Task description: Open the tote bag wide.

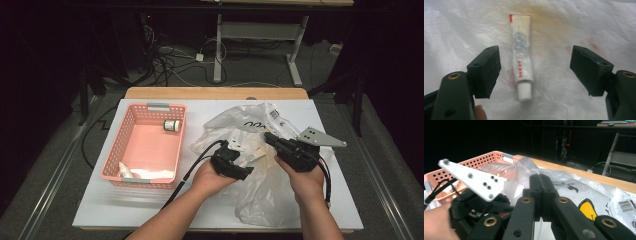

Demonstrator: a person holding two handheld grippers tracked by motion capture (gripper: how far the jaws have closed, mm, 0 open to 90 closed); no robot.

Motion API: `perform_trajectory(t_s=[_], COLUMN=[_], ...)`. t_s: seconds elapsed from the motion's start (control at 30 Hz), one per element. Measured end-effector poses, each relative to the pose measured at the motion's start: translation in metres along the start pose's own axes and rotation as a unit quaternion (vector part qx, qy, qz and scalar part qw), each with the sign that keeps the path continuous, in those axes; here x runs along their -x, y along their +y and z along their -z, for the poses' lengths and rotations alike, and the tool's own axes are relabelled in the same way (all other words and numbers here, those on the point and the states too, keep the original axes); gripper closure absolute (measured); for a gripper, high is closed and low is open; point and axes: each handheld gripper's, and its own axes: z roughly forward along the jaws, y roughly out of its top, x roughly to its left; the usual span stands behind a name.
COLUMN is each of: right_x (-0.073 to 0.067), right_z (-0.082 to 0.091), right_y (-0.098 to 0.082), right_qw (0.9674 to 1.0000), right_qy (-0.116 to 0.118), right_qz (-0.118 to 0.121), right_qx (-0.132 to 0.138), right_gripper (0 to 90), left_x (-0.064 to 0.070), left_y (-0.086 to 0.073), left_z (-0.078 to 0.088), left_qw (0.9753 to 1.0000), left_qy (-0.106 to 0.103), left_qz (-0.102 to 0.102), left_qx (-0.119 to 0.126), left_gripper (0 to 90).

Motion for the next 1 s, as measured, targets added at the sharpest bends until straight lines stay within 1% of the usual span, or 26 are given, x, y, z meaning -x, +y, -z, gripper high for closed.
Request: perform_trajectory(t_s=[0.03,0.1,0.2,0.27,0.43,0.57,0.83,1.0], right_x=[0.0,0.0,0.0,0.0,-0.001,-0.001,0.0,0.0], right_z=[0.0,0.001,0.002,0.002,0.002,0.002,0.002,0.002], right_y=[0.0,0.001,0.001,0.001,0.002,0.002,0.002,0.002], right_qw=[1.0,1.0,1.0,1.0,1.0,1.0,1.0,1.0], right_qy=[-0.001,-0.001,-0.002,-0.002,0.0,-0.001,0.0,-0.001], right_qz=[0.0,0.0,0.0,-0.002,0.001,0.0,0.002,0.001], right_qx=[0.0,0.001,0.002,0.003,0.003,0.004,0.004,0.004], right_gripper=[90.0,90.0,90.0,90.0,90.0,90.0,90.0,90.0], left_x=[0.002,0.006,0.011,0.013,0.017,0.02,0.022,0.027], left_y=[-0.001,-0.003,-0.005,-0.006,-0.01,-0.014,-0.025,-0.031], left_z=[0.002,0.005,0.01,0.013,0.02,0.025,0.038,0.05], left_qw=[1.0,1.0,0.9999,0.9999,0.9997,0.9996,0.9996,0.9995], left_qy=[-0.001,-0.009,-0.014,-0.014,-0.022,-0.021,-0.029,-0.031], left_qz=[0.001,-0.002,-0.006,-0.005,-0.002,-0.009,-0.004,-0.007], left_qx=[0.0,-0.001,-0.006,-0.008,-0.013,-0.013,-0.005,0.005], left_gripper=[20.8,18.8,10.8,5.9,0.0,0.0,0.0,0.0])
